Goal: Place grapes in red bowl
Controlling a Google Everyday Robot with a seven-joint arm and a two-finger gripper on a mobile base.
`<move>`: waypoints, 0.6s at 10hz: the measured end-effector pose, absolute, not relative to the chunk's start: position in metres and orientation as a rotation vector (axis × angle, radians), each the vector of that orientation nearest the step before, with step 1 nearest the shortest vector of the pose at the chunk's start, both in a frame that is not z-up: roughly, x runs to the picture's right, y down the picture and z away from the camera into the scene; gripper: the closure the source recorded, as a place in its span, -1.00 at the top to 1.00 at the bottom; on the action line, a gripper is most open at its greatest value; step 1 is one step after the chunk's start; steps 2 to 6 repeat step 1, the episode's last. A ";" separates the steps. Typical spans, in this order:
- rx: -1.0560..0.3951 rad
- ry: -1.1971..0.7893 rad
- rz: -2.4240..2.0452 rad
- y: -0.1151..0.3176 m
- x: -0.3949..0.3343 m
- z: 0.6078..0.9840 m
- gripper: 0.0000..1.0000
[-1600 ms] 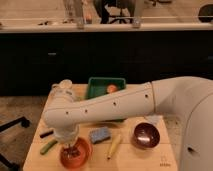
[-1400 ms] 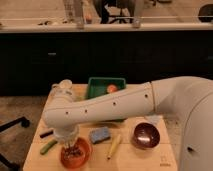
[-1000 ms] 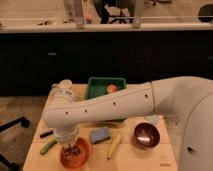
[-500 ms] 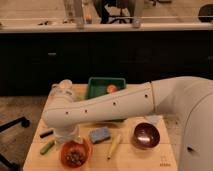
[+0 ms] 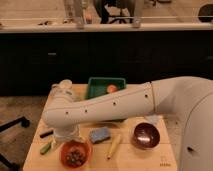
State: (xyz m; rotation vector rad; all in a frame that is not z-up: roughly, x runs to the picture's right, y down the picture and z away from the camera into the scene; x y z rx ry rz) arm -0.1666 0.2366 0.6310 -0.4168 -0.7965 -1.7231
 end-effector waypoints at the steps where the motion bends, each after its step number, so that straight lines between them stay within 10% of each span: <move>1: -0.417 -0.796 -1.723 0.237 -0.167 0.631 0.60; 6: -0.417 -0.796 -1.723 0.237 -0.167 0.631 0.60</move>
